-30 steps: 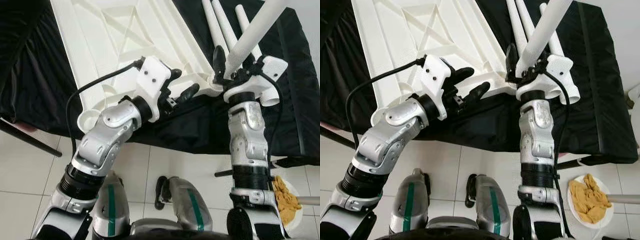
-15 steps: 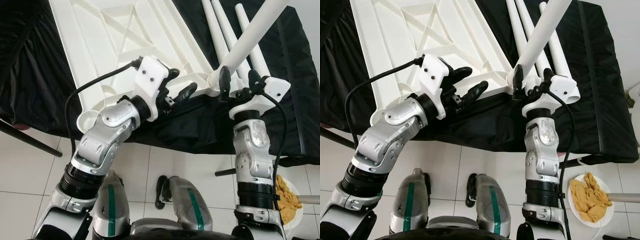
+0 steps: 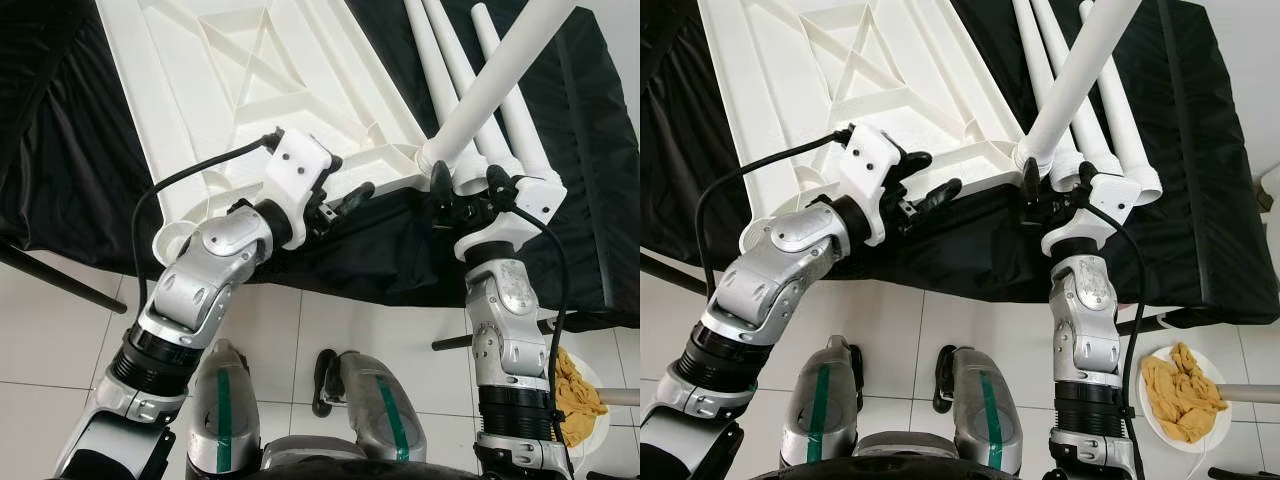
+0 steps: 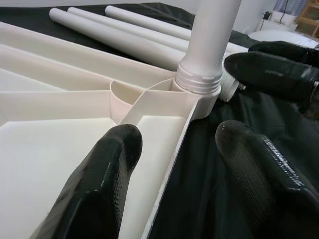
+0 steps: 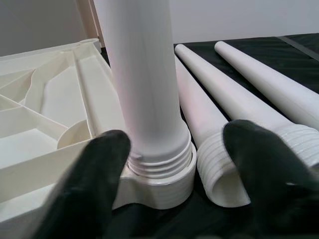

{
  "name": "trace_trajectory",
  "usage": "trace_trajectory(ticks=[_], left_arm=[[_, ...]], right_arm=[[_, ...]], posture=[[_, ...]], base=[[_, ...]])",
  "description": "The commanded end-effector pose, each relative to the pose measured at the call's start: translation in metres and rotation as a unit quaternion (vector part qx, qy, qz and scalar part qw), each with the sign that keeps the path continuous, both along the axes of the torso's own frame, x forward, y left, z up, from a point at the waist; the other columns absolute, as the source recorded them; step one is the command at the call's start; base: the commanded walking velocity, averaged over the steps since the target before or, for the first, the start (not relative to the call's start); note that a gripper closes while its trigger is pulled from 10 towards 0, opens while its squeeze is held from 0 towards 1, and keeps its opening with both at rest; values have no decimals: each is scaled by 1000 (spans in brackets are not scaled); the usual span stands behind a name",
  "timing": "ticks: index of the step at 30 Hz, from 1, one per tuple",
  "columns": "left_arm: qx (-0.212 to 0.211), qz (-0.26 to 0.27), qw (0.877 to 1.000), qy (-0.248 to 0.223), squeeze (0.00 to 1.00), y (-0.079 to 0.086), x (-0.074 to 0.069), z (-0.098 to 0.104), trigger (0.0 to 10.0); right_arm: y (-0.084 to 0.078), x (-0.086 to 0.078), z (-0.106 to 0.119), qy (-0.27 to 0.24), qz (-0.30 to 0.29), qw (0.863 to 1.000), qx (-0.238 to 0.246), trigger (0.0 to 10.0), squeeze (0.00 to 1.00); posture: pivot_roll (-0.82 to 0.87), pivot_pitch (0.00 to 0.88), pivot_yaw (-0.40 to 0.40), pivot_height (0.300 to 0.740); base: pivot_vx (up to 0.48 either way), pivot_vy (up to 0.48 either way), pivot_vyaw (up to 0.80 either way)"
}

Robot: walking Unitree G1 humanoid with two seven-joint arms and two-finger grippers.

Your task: Building children table

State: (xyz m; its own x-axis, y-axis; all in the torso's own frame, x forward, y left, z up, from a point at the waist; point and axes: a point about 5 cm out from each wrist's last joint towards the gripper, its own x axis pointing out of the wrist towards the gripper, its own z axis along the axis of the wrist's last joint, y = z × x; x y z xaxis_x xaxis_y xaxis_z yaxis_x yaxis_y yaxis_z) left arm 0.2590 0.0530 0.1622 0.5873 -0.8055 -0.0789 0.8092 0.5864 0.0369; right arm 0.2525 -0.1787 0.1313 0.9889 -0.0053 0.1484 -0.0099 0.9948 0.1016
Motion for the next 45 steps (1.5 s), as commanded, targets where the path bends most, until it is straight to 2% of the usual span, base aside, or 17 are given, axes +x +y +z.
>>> trace_trajectory(ticks=[1, 2, 5, 6, 7, 8, 9, 12, 13, 15, 16, 23, 29, 33, 43, 45], left_arm=[[14, 0, 1000, 9, 0, -1, -2, -6, 10000], [13, 1, 1000, 9, 0, -1, -2, -6, 10000], [12, 0, 1000, 10, 0, -1, -2, -6, 10000], [12, 0, 1000, 9, 0, -1, -2, -6, 10000], [12, 0, 1000, 9, 0, -1, -2, -6, 10000], [11, 0, 1000, 9, 0, -1, -2, -6, 10000], [11, 1, 1000, 9, 0, -1, -1, -5, 10000], [11, 1, 1000, 8, 0, -1, -1, -5, 10000], [12, 1, 1000, 7, 0, -1, -1, -5, 10000], [12, 1, 1000, 7, 0, -1, -1, -5, 10000], [12, 1, 1000, 5, 0, -1, -1, -4, 10000], [11, 2, 1000, 3, 0, -2, 0, -4, 10000], [8, 4, 1000, 2, 0, -2, -1, -2, 10000], [7, 5, 1000, 2, 0, -2, -1, -2, 10000], [4, 7, 1000, 0, 0, -2, 0, 1, 10000], [4, 7, 1000, 0, 0, -2, 0, 1, 10000]], right_arm=[[-1, -2, -1, 4, 3, 1000, -3, 1451, 0], [0, 0, 0, 0, 7, 1000, -1, 0, 0], [1, 0, 2, -2, 11, 1000, 0, 0, 0], [1, 2, 3, -3, 11, 1000, -5, 4275, 0], [1, 2, 3, -3, 11, 1000, -5, 4275, 0], [1, 4, 4, -5, 14, 1000, -8, 5647, 0], [1, 5, 5, -6, 14, 1000, -10, 5020, 0], [1, 6, 6, -7, 17, 1000, -12, 5451, 0], [1, 8, 6, -7, 19, 1000, -13, 4941, 0], [2, 8, 6, -7, 20, 1000, -13, 4941, 0], [3, 10, 6, -6, 25, 1000, -14, 10000, 0], [3, 18, 9, -8, 36, 999, -15, 10000, 0], [-4, 32, 17, -15, 47, 999, -18, 10000, 0], [-5, 35, 18, -17, 49, 998, -20, 10000, 0], [-11, 63, 26, -6, 83, 997, 3, 10000, 0], [-11, 63, 26, -6, 83, 997, 3, 10000, 0]], posture=[[65, 83, -85, 740], [66, 82, -86, 740], [66, 82, -86, 740], [70, 78, -87, 740], [70, 78, -87, 740], [71, 76, -87, 740], [73, 72, -87, 740], [74, 71, -87, 740], [76, 66, -89, 740], [76, 66, -89, 740], [77, 63, -90, 740], [79, 62, -94, 740], [85, 70, -98, 740], [85, 70, -98, 740], [89, 87, -96, 740], [89, 87, -96, 740]], base=[[0, 0, 0], [0, 0, 0], [0, 0, 0], [0, 0, 0], [0, 0, 0], [0, 0, 0], [0, 0, 0], [0, 0, 0], [0, 0, 0], [0, 0, 0], [0, 0, 0], [0, 0, 0], [0, 0, 0], [0, 0, 0], [0, 0, 0], [0, 0, 0]])
